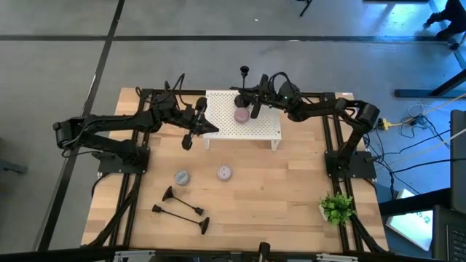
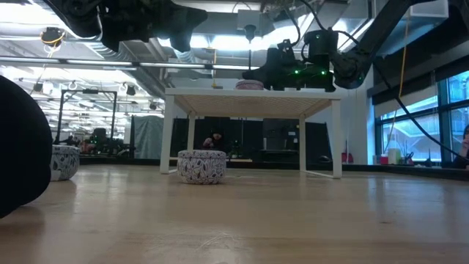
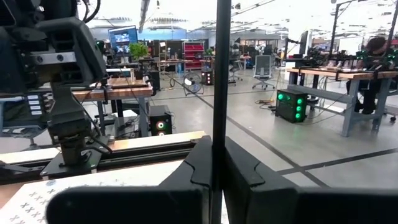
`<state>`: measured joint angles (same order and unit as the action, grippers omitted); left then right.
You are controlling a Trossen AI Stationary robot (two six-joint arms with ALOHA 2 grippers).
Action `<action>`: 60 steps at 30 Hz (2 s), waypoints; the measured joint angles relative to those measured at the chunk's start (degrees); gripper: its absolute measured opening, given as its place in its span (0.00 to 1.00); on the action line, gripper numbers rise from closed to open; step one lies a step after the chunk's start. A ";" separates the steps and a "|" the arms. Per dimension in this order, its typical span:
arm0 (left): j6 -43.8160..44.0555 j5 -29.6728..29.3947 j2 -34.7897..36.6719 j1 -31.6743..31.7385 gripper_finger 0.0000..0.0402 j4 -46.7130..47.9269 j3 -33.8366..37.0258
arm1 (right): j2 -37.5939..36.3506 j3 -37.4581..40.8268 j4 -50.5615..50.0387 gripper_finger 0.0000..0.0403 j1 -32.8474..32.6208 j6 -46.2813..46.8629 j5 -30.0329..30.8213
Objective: Pick & Place candle stick holders
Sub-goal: Put the right black candle holder on the shelf
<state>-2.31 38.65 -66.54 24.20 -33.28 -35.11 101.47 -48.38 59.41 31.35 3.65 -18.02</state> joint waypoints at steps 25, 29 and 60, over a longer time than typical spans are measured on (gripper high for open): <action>-1.01 0.02 0.00 -0.98 0.01 -0.44 0.00 | 0.50 -0.02 -1.88 0.04 -0.02 -1.27 0.63; -1.03 0.00 0.00 -0.98 0.01 -0.44 0.00 | 1.47 -0.10 -0.64 0.08 -0.04 -1.34 1.22; -1.03 -0.02 0.00 -0.98 0.01 -0.39 0.00 | 1.73 -0.07 0.15 0.23 0.00 -1.55 -0.68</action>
<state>-3.33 38.63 -66.54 23.22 -33.67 -35.11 103.20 -48.45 59.56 31.35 2.09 -18.70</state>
